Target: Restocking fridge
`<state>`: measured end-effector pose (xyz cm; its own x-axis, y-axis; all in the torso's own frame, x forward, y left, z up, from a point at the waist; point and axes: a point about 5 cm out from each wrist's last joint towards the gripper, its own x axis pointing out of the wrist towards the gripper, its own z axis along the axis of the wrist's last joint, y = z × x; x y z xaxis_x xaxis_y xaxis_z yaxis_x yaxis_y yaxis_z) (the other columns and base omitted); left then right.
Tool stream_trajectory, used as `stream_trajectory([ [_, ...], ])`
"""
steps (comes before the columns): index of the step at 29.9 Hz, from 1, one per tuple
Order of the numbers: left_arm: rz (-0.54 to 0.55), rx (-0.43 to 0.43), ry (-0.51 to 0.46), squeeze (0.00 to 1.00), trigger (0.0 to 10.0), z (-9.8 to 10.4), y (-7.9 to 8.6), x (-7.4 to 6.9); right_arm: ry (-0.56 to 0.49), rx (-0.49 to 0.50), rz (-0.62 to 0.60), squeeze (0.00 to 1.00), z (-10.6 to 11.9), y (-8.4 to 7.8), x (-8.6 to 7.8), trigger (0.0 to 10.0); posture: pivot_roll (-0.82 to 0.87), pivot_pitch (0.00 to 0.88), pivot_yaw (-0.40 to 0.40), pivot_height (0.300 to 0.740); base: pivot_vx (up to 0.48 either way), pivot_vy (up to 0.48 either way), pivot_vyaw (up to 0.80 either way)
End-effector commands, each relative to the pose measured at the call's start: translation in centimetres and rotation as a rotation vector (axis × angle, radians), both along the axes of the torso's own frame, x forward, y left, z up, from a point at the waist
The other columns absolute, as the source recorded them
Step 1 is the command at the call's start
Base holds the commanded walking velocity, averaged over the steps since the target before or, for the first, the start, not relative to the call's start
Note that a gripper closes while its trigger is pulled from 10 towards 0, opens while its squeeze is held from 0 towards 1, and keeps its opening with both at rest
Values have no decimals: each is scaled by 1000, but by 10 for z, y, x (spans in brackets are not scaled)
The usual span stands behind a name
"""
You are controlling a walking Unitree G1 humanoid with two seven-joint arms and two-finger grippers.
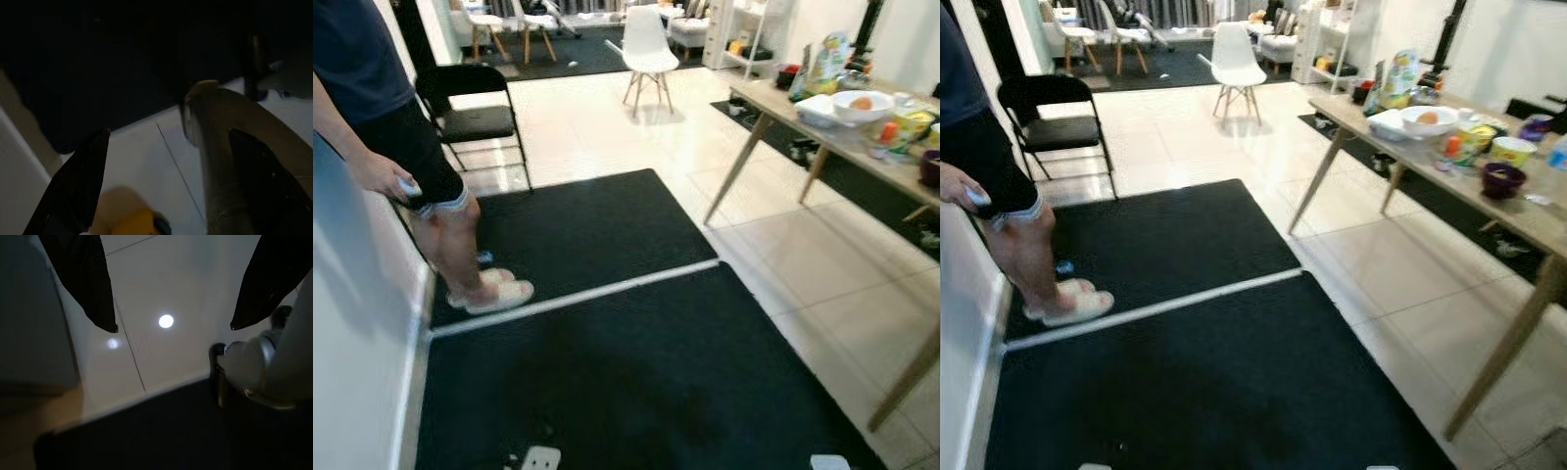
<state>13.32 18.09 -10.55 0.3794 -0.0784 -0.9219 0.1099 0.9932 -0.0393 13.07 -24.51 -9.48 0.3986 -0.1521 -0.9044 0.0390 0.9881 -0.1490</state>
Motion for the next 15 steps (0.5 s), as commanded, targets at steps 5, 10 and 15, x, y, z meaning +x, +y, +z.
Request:
stream_trajectory([
  [5,-17,6,16,0,10000,-1,-7,-1,23,1,0,0,-2,2,-5,10000,-64,0,6,740,250,0,-788],
  [10,-20,7,15,0,10000,-1,-9,1,26,1,0,0,-3,2,-6,10000,-61,0,7,740,250,0,-788],
  [15,-24,15,4,0,10000,2,-7,8,29,-1,3,0,-3,2,-7,10000,-64,0,8,740,249,0,-788],
])
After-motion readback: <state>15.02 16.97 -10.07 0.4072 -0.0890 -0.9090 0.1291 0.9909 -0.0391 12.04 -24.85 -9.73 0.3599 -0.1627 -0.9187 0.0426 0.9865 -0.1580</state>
